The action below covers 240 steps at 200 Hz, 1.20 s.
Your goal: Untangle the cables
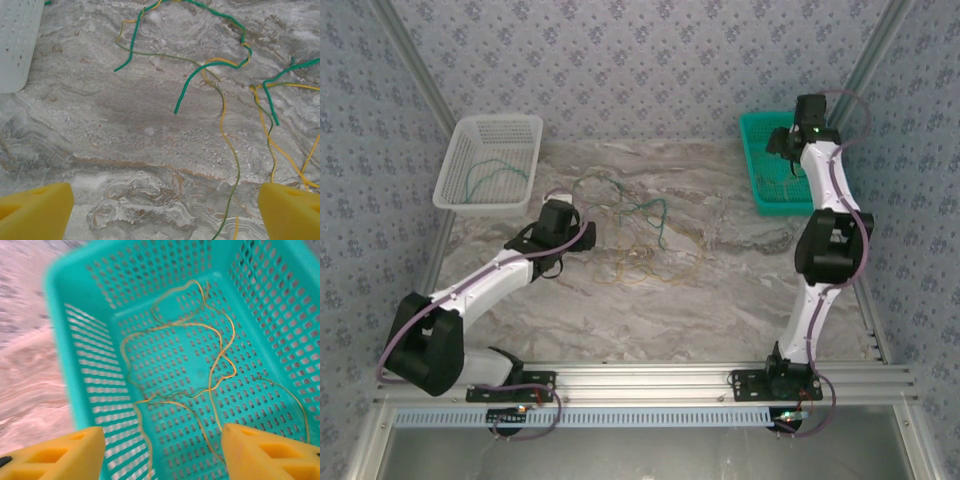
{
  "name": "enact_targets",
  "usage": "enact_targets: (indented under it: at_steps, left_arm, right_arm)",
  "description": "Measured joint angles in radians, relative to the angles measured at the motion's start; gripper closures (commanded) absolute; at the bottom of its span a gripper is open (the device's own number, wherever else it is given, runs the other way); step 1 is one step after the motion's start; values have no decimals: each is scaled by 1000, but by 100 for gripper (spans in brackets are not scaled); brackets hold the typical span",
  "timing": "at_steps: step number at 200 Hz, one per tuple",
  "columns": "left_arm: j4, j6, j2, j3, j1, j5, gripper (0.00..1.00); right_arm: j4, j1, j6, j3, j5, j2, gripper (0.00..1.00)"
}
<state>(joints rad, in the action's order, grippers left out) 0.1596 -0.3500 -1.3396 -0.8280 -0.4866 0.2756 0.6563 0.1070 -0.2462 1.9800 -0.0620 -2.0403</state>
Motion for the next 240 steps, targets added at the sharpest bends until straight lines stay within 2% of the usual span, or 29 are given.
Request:
enact_targets:
  at_steps: [32,68,95,123,165,180,240]
  left_arm:
    - [0,9,-27,-66,-10,-50,8]
    - [-7,29,-95,-146,-49,-115,12]
    - [-3,50,-182,-196,-78,-146,16]
    - [2,66,-276,-254,-108,-173,21]
    - [1,60,-314,-281,-124,-191,26]
    - [0,51,-320,-296,-124,-201,28]
    - [-56,23,-272,-272,-124,-161,25]
  right_arm:
    - [19,-51,0,-92,43,164,38]
    - [-129,-214,-19,-513,190,444,42]
    - [-206,-351,-50,-703,289,494,47]
    - [-237,-422,-63,-771,312,427,54]
    - [-293,-428,-78,-736,338,243,59]
    - [-301,-428,-84,-669,341,147,62]
    - [-269,-449,-87,-292,339,-196,61]
